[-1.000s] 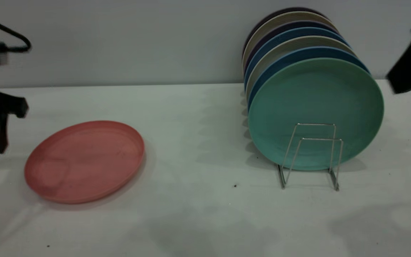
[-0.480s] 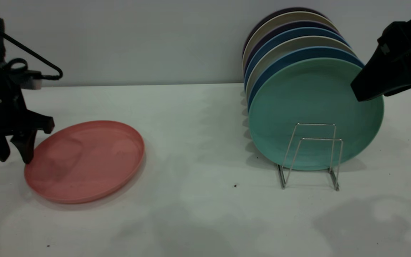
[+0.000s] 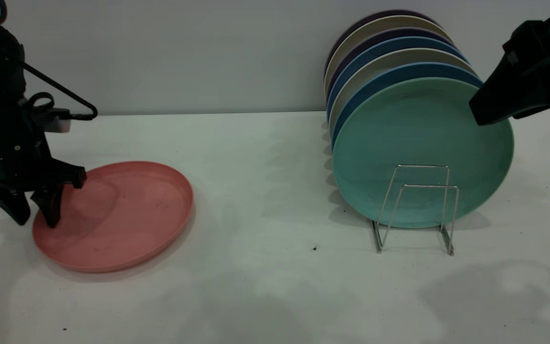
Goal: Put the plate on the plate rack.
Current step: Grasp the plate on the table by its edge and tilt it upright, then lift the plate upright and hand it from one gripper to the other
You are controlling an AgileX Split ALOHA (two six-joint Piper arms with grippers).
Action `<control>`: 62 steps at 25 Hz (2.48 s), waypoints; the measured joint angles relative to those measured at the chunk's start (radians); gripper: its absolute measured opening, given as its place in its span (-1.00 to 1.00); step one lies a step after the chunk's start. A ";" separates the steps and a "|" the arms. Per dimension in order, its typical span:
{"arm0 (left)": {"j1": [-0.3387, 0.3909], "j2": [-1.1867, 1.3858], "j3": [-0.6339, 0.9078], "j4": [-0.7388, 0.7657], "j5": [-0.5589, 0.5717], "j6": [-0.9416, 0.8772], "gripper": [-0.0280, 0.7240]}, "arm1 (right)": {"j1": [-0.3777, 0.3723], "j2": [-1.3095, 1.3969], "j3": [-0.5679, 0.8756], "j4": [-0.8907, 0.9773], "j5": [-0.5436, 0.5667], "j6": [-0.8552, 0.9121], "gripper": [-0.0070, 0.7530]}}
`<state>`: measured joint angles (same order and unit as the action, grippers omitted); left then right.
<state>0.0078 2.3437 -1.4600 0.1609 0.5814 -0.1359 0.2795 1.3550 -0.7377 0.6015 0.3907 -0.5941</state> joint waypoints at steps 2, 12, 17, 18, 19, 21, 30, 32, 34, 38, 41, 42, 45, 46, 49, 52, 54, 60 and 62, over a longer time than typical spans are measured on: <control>0.000 0.002 -0.001 -0.013 -0.017 0.009 0.21 | 0.000 0.000 0.000 0.001 -0.003 0.000 0.07; 0.000 0.039 -0.018 -0.034 -0.032 0.025 -0.24 | 0.000 0.000 0.000 0.007 -0.005 0.000 0.07; 0.000 0.041 -0.022 -0.034 -0.032 0.033 -0.55 | 0.000 0.000 0.000 0.007 -0.005 -0.001 0.07; 0.000 0.041 -0.022 -0.034 -0.032 0.036 -0.56 | 0.000 0.000 0.000 0.007 -0.005 -0.001 0.07; 0.000 0.041 -0.022 -0.034 -0.032 0.039 -0.56 | 0.000 0.000 0.000 0.007 -0.006 -0.001 0.07; 0.000 0.040 -0.022 -0.034 -0.032 0.052 -0.56 | 0.000 0.000 0.000 0.007 -0.006 -0.001 0.07; -0.017 -0.020 -0.017 -0.041 -0.022 0.180 -0.76 | 0.000 0.000 0.000 0.008 0.033 -0.035 0.07; -0.034 -0.049 -0.015 -0.041 -0.014 0.212 -0.79 | 0.000 0.000 0.000 0.015 0.042 -0.054 0.07; -0.057 -0.081 -0.013 -0.040 -0.004 0.256 -0.82 | 0.000 0.000 0.000 0.032 0.048 -0.083 0.07; -0.110 -0.133 -0.011 -0.037 0.012 0.328 -0.86 | 0.000 0.000 0.000 0.098 0.069 -0.178 0.07; -0.150 -0.173 0.013 -0.035 0.022 0.379 -0.88 | 0.000 0.000 0.000 0.163 0.100 -0.279 0.07; -0.166 -0.186 0.024 -0.035 0.023 0.400 -0.88 | 0.000 0.000 0.000 0.187 0.113 -0.312 0.07; -0.215 -0.231 0.073 -0.034 0.026 0.455 -0.89 | 0.000 0.000 0.000 0.254 0.145 -0.397 0.07; -0.232 -0.245 0.088 -0.034 0.026 0.469 -0.89 | 0.000 0.002 0.000 0.277 0.154 -0.420 0.08; -0.273 -0.300 0.137 -0.034 0.025 0.506 -0.89 | 0.000 0.028 -0.001 0.337 0.187 -0.485 0.13; -0.310 -0.362 0.176 -0.034 0.025 0.526 -0.89 | 0.000 0.075 -0.001 0.388 0.224 -0.540 0.19; -0.342 -0.405 0.201 -0.033 0.021 0.530 -0.89 | 0.000 0.108 -0.001 0.420 0.233 -0.572 0.23; -0.458 -0.523 0.265 -0.034 0.021 0.533 -0.89 | 0.025 0.173 -0.001 0.467 0.232 -0.641 0.28; -0.492 -0.557 0.281 -0.034 0.021 0.533 -0.89 | 0.051 0.195 -0.002 0.473 0.218 -0.660 0.29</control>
<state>-0.4843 1.7864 -1.1792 0.1268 0.6025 0.3976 0.3308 1.5495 -0.7393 1.0743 0.6085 -1.2539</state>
